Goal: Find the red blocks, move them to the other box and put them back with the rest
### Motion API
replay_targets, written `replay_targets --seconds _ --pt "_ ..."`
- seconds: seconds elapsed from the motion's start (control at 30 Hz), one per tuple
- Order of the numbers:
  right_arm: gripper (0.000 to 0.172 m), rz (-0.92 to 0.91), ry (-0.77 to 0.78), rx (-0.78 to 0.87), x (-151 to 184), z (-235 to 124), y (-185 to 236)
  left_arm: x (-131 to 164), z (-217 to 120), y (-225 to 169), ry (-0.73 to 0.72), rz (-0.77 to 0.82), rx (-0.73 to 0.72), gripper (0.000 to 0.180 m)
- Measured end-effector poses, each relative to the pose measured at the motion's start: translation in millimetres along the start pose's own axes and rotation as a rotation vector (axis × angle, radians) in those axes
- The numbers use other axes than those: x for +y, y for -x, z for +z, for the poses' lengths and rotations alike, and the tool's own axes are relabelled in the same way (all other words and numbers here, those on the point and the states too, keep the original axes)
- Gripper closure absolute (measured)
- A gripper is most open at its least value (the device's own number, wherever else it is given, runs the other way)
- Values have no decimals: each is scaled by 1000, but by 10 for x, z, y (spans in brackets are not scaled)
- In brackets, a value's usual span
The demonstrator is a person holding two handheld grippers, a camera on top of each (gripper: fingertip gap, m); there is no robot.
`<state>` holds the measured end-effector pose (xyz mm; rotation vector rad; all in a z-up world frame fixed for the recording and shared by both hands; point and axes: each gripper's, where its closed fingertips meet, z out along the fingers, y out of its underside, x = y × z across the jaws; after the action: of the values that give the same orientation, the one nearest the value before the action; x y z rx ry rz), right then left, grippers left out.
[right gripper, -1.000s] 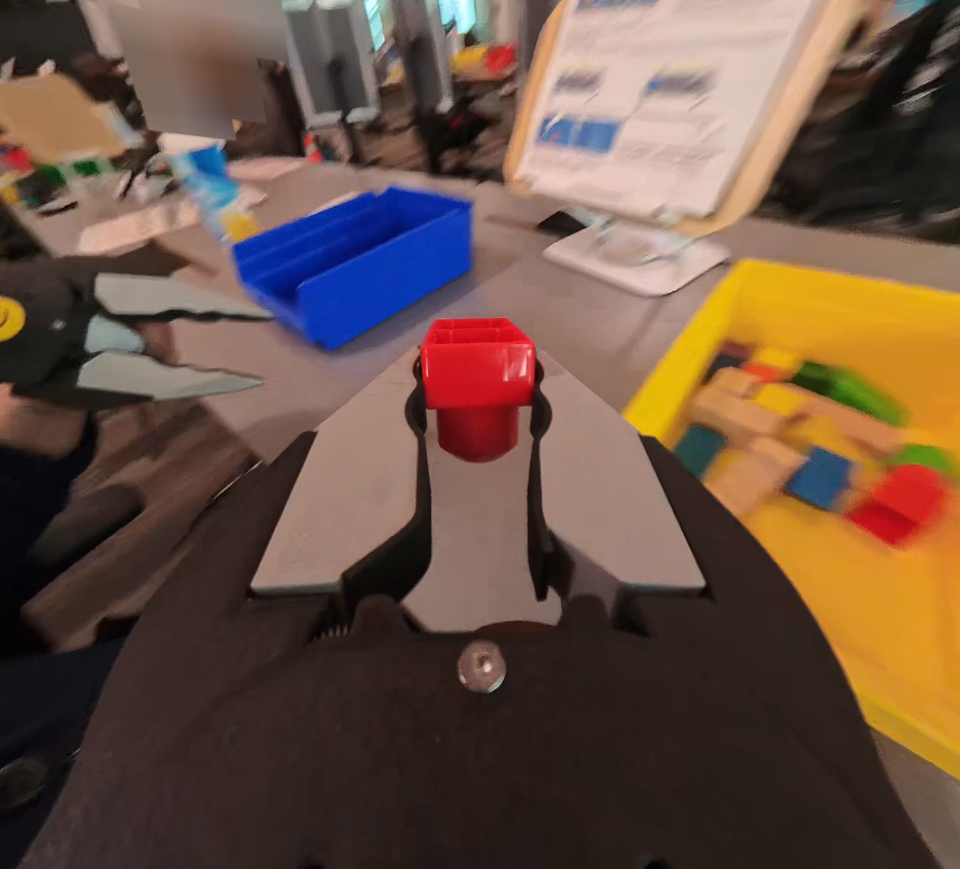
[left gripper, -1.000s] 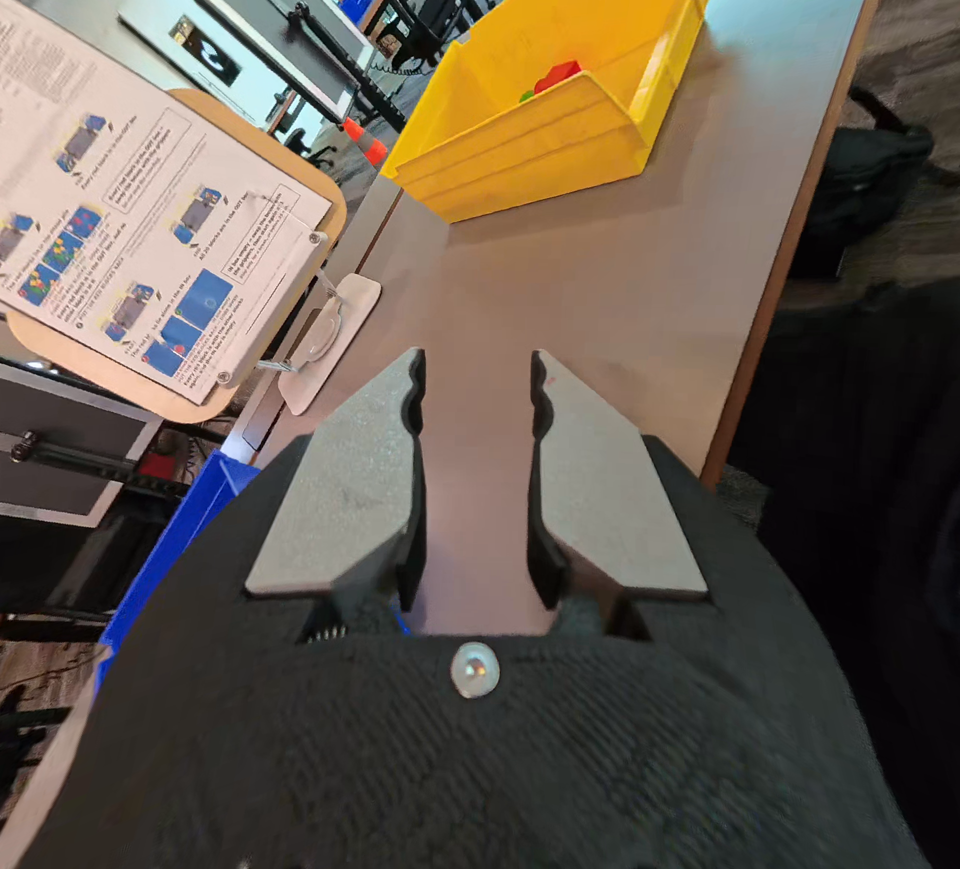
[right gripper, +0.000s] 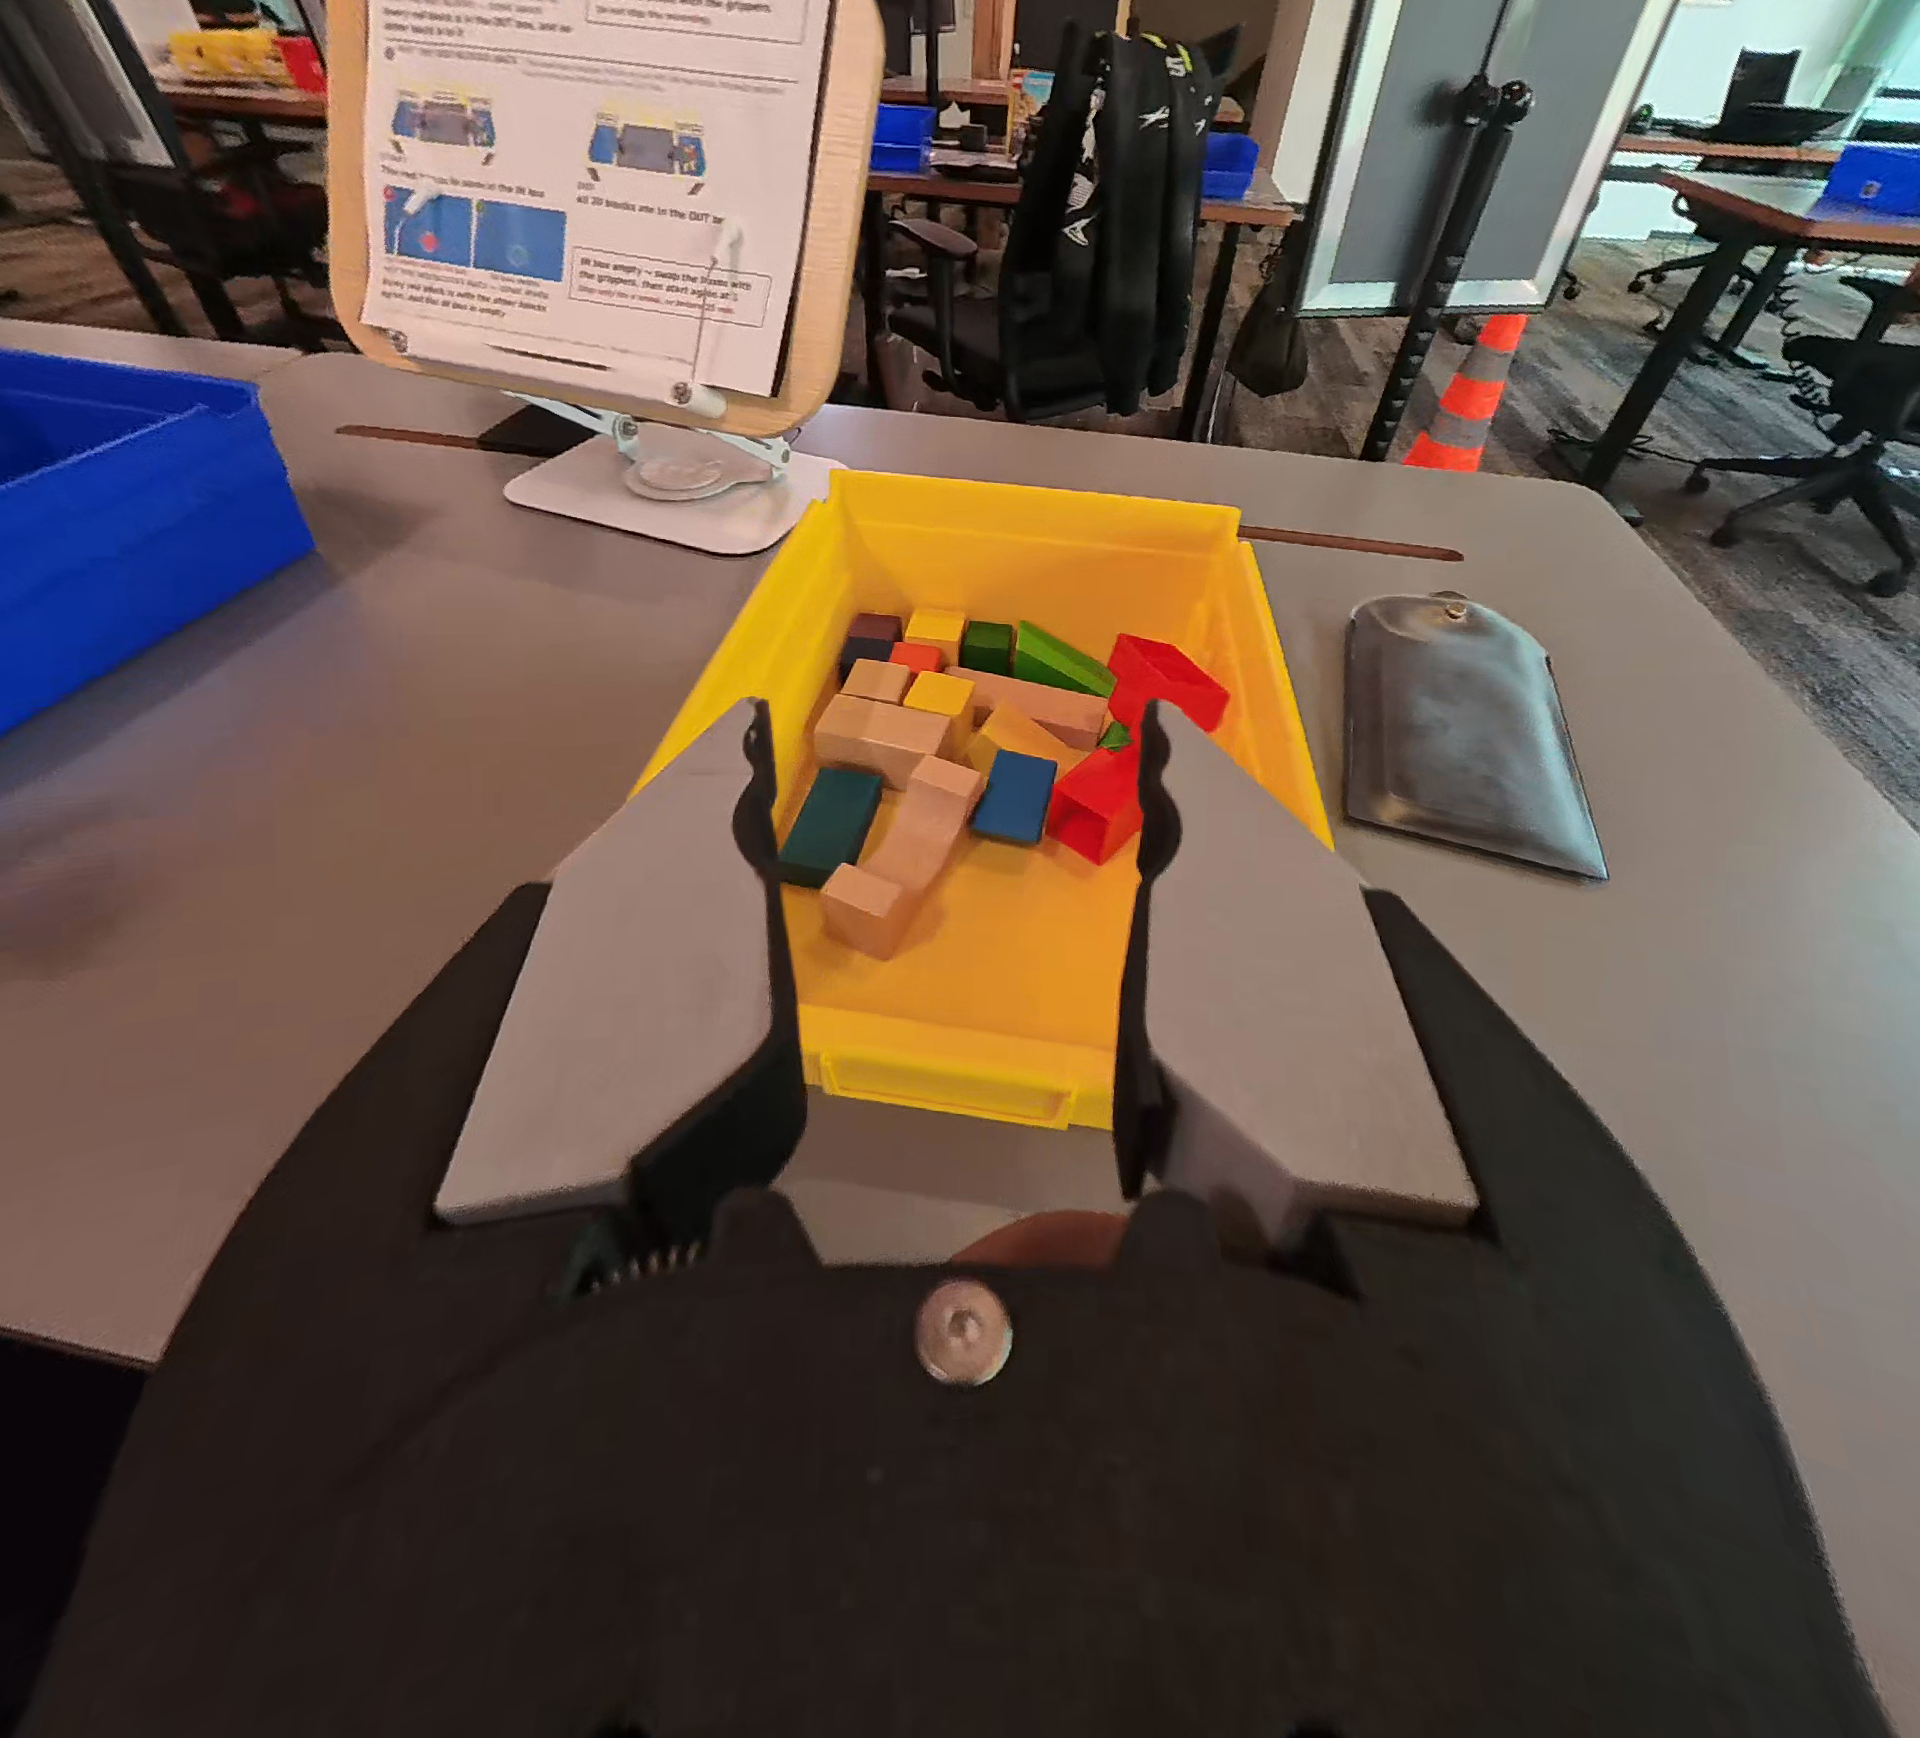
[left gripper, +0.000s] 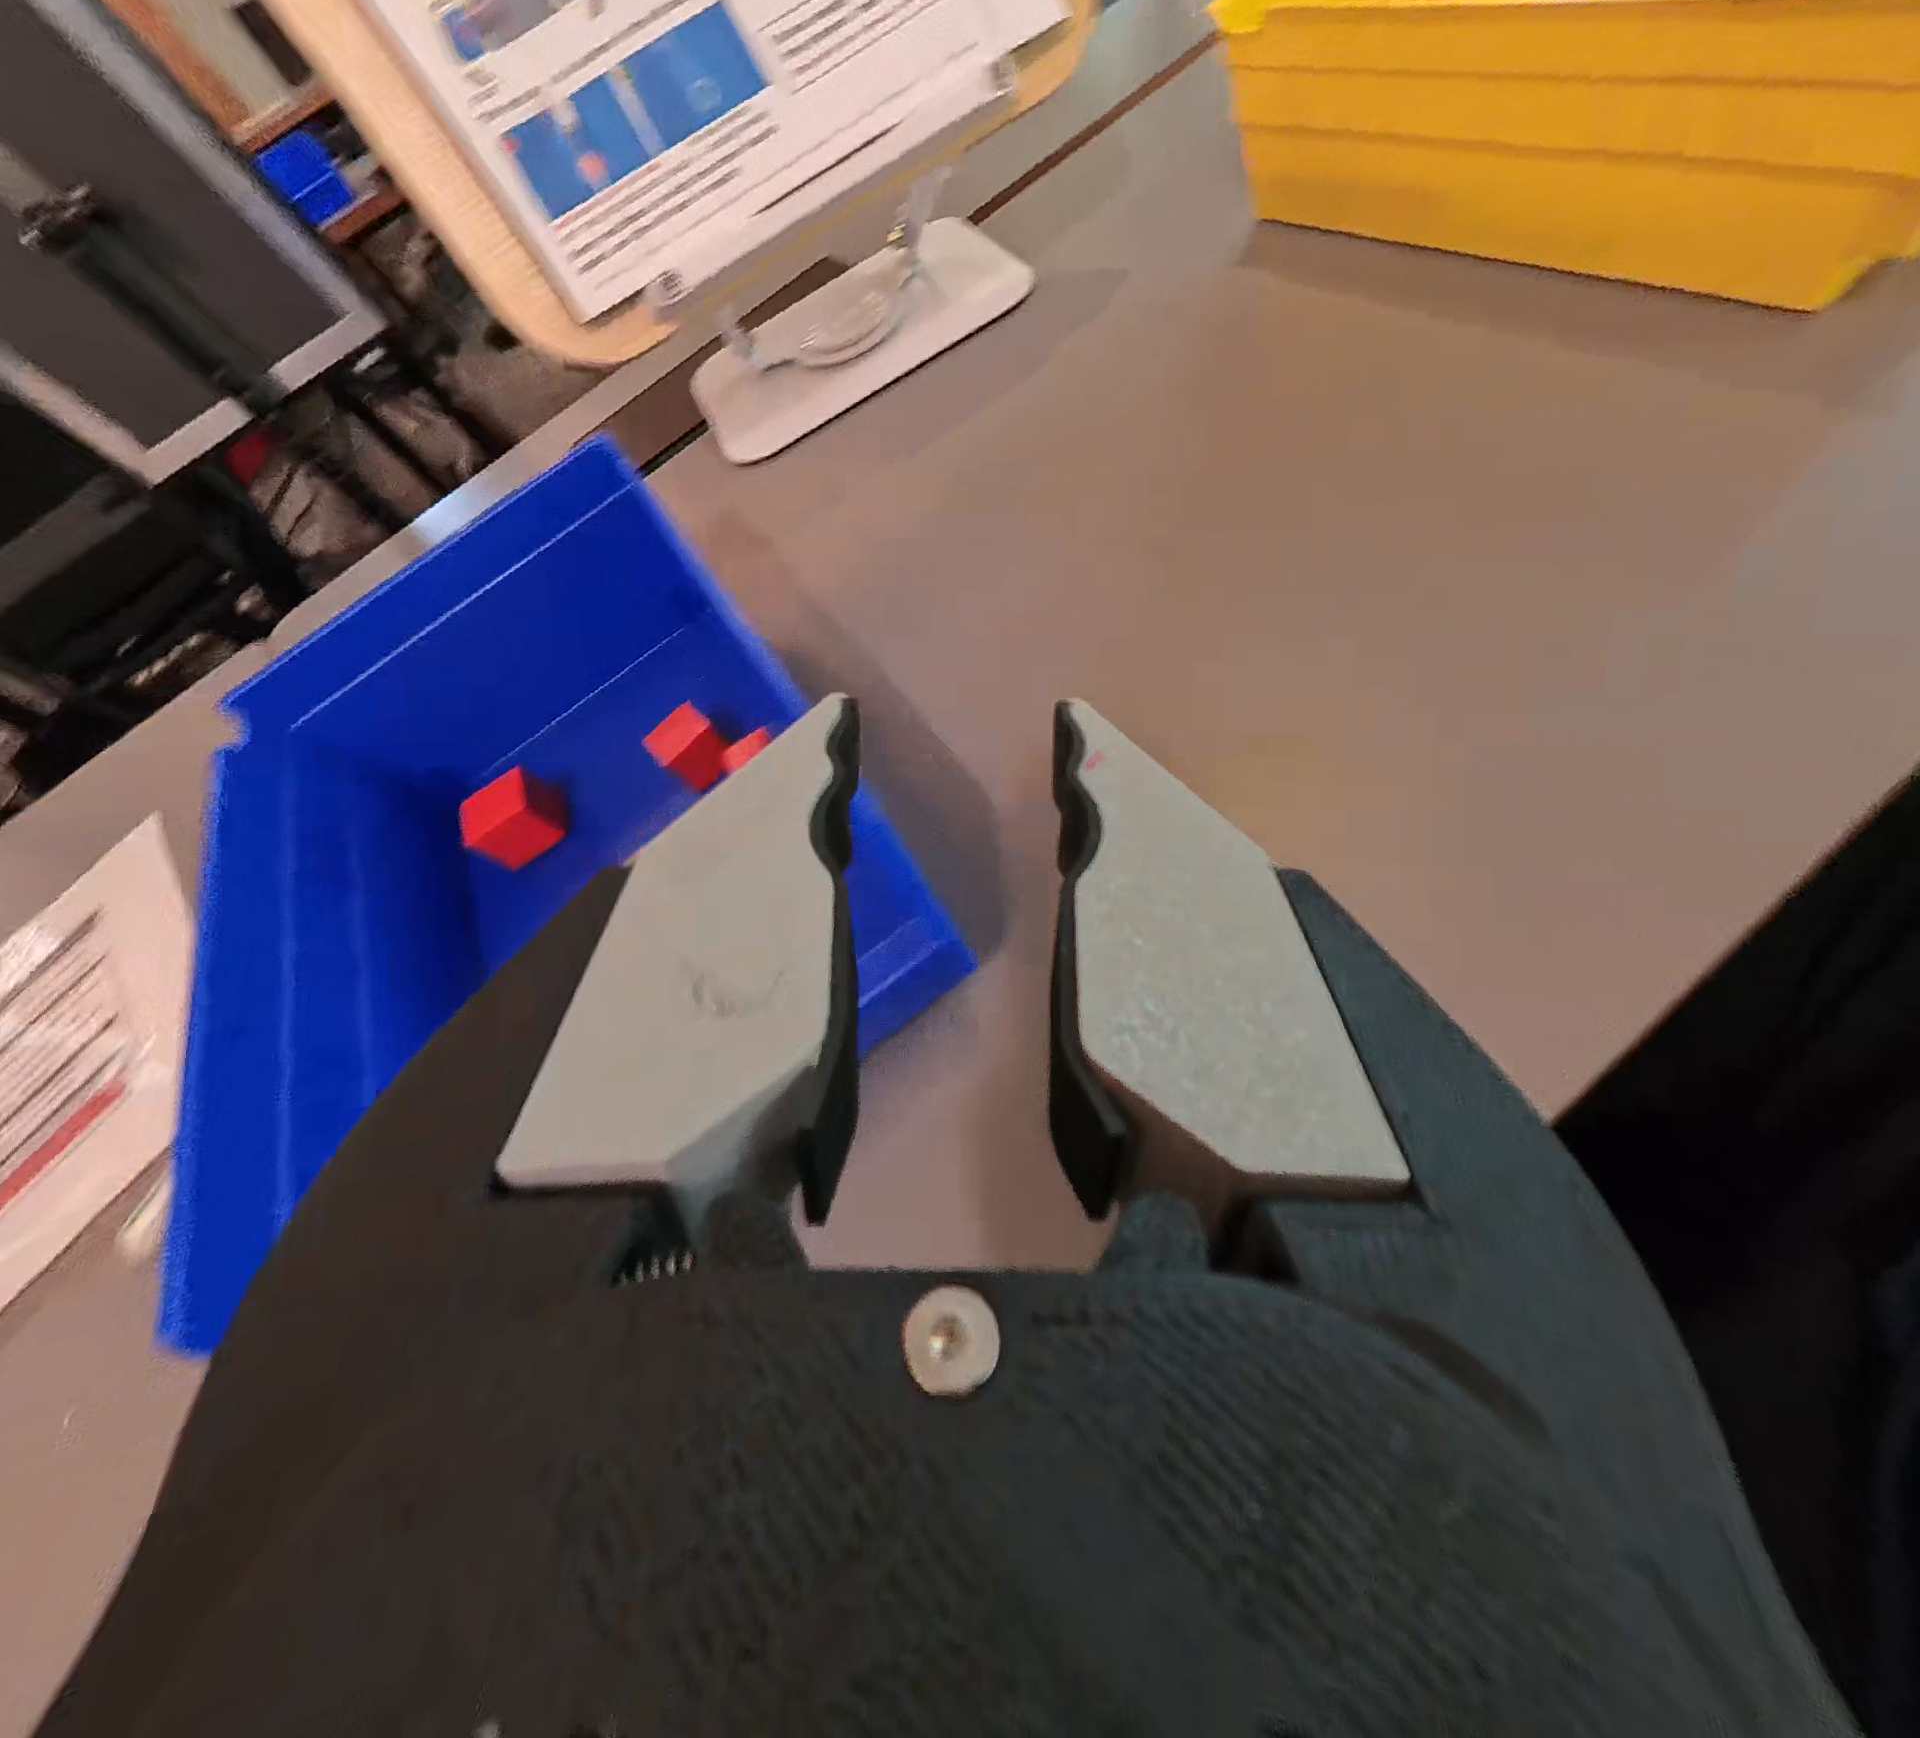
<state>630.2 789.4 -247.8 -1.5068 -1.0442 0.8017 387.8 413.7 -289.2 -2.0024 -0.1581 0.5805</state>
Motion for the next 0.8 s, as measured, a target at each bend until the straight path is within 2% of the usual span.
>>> replay_targets --seconds 0.17,0.23,0.4,0.5,0.53,0.6,0.63,0.7,0.8 --pt "105 -44 29 -26 37 52 139 382 -76 618 84 -152 -109 137" --pt "105 -45 37 -40 54 73 183 527 -69 768 115 -221 -105 131" --pt "106 -39 57 -84 102 121 309 672 124 1013 107 -324 -62 130" --pt "106 -48 74 -102 142 147 390 594 441 1031 113 -287 53 128" --pt "106 -51 80 -109 155 158 418 513 560 953 106 -265 162 120" --pt "106 -56 99 -135 197 178 489 410 744 835 105 -214 367 130" --pt "106 -58 109 -149 218 184 526 435 844 877 151 -177 399 128" --pt "106 -56 123 -165 250 189 567 526 1043 1070 256 -83 375 116" --pt "105 -56 139 -163 291 199 572 637 1201 1112 345 30 464 120"
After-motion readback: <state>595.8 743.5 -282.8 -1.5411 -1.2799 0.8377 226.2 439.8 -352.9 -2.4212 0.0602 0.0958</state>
